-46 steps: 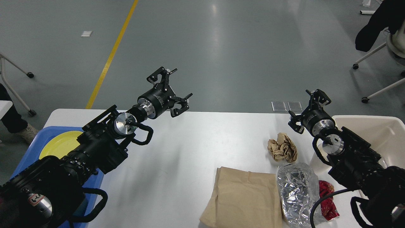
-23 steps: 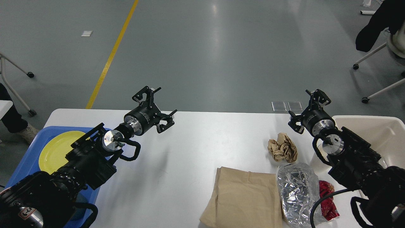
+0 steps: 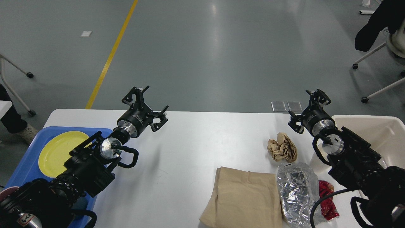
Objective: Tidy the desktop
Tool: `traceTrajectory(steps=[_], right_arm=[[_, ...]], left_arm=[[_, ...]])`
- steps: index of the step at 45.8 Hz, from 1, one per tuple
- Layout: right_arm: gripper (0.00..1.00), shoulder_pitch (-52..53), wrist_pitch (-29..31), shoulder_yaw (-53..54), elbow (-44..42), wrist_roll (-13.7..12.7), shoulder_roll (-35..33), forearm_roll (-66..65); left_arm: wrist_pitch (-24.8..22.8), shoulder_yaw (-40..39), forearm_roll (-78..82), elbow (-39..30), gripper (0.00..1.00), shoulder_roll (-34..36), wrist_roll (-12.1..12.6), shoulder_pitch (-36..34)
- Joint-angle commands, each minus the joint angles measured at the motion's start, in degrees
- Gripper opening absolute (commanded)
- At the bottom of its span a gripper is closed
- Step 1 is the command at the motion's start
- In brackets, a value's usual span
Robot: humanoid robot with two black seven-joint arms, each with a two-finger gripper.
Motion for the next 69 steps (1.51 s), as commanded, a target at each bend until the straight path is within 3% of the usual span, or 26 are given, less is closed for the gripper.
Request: traceTrajectory(steps=[1, 8, 12, 69], right_arm=[[1.0, 0.0, 0.0, 0.0, 0.0, 0.0, 0.0, 0.0], [1.0, 0.0, 0.0, 0.1, 0.0, 0.0, 0.0, 0.0], [1.0, 0.0, 0.0, 0.0, 0.0, 0.0, 0.0, 0.0], [1.0, 0.0, 0.0, 0.0, 0.0, 0.0, 0.0, 0.0]], left_arm=[[-1.3, 0.1, 0.0, 0.0, 0.98, -0.1, -4.4, 0.6], [-3.0, 0.1, 0.0, 0.0, 0.98, -0.2, -8.5, 1.9], [-3.2, -0.2, 0.0, 0.0, 0.98, -0.3, -9.7, 2.1], [-3.3, -0.2, 0.0, 0.0, 0.98, -0.3, -9.8, 2.1]])
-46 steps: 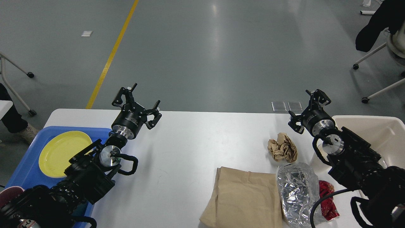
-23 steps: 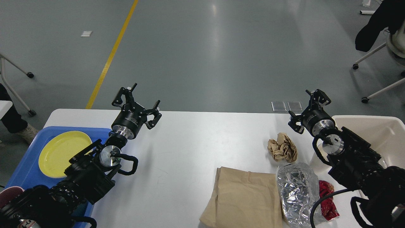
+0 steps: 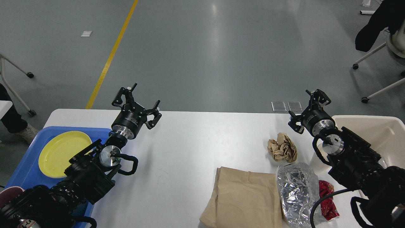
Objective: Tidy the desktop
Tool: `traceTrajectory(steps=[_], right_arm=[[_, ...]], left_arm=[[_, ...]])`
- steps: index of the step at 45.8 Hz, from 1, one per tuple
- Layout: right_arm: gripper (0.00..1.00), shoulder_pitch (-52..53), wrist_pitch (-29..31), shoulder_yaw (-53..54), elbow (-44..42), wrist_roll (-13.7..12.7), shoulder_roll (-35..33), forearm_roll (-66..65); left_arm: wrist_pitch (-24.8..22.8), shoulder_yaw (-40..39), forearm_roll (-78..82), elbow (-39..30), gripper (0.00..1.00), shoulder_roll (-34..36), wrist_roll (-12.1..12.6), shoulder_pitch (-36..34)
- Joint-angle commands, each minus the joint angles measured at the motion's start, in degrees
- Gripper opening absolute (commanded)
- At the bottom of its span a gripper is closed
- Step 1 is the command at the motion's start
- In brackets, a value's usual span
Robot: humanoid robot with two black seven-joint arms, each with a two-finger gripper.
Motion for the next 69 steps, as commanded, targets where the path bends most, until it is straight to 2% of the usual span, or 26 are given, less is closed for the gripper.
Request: traceTrajectory(steps=[1, 69], right_arm=[[1.0, 0.0, 0.0, 0.0, 0.0, 0.0, 0.0, 0.0], [1.0, 3.5, -0.5, 0.3, -0.3, -0.7, -0.6, 0.9]], left_arm=[[0.0, 0.0, 0.0, 0.0, 0.98, 0.0, 0.0, 0.0], [0.0, 0.0, 0.0, 0.0, 0.98, 0.0, 0.0, 0.1]])
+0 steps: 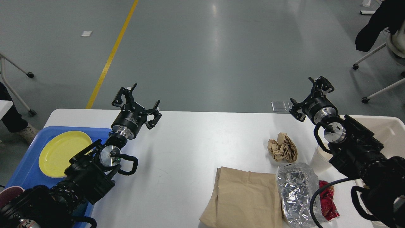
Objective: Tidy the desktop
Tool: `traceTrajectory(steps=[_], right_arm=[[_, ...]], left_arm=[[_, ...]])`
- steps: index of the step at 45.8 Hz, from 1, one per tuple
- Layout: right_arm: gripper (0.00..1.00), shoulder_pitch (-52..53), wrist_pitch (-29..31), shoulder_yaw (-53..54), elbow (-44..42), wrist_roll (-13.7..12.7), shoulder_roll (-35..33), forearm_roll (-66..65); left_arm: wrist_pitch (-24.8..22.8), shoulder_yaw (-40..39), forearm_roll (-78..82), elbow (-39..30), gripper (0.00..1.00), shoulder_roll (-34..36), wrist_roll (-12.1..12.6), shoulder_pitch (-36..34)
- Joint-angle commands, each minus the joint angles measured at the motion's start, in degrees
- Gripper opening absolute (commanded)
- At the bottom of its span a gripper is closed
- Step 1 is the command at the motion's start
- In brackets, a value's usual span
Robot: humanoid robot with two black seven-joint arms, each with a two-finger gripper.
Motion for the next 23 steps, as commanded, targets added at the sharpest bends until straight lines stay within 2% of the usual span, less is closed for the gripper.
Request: traceTrajectory(steps=[1, 23], right_arm=[[1.0, -0.2, 0.1, -0.3, -0.1, 0.0, -0.1, 0.0], [1.0, -0.8, -0.3, -0.4, -0.6, 0.0, 0.0, -0.1]], left_arm=[[0.0, 0.0, 0.0, 0.0, 0.98, 0.0, 0.0, 0.0], [0.0, 0.0, 0.0, 0.0, 0.98, 0.0, 0.0, 0.1]])
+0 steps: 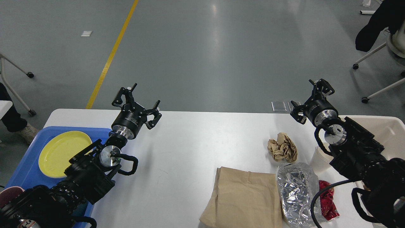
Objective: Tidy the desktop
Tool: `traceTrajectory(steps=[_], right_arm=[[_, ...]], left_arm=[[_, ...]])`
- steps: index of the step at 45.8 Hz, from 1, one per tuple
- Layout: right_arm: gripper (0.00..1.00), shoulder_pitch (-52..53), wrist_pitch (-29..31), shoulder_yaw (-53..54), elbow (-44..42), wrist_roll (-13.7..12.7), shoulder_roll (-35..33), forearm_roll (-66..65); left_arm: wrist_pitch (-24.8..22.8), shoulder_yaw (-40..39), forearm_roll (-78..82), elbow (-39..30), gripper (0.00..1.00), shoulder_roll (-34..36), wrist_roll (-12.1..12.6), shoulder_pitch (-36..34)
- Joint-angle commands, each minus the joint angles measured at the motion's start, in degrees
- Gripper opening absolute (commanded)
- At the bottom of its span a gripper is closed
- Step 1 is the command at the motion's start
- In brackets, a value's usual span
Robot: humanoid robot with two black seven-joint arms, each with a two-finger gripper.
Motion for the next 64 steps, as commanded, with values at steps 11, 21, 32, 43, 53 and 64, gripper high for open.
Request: traceTrajectory(steps=[11, 21, 32, 43, 53, 64], right_arm=[[1.0, -0.6, -0.1, 0.3, -0.2, 0.0, 0.1, 0.0], [1.0, 0.8, 0.1, 0.2, 0.4, 0.1, 0.1, 0.1], [1.0, 5.3, 0.7, 0.0, 0.7, 0.5, 0.6, 0.0], [1.0, 8.2, -0.3, -0.4, 1.1, 0.3, -2.5, -0.1], [1.0, 9.5, 0.0, -6.4, 0.3, 0.1, -11.3, -1.6], [1.0, 10.8, 0.7, -26.5, 1.3, 0.1, -22.2, -1.7]], left_arm=[[0.0, 0.1, 0.0, 0.0, 0.98, -0.1, 0.0, 0.0], [0.0, 0.0, 0.0, 0.0, 0.98, -0.1, 0.0, 0.0], [0.0, 0.1, 0.0, 0.0, 0.98, -0.1, 0.0, 0.0], [0.0, 0.0, 0.0, 0.0, 0.98, -0.1, 0.0, 0.0], [0.0, 0.0, 0.0, 0.0, 0.98, 0.0, 0.0, 0.0], [0.0, 0.0, 0.0, 0.0, 0.98, 0.0, 0.0, 0.0]])
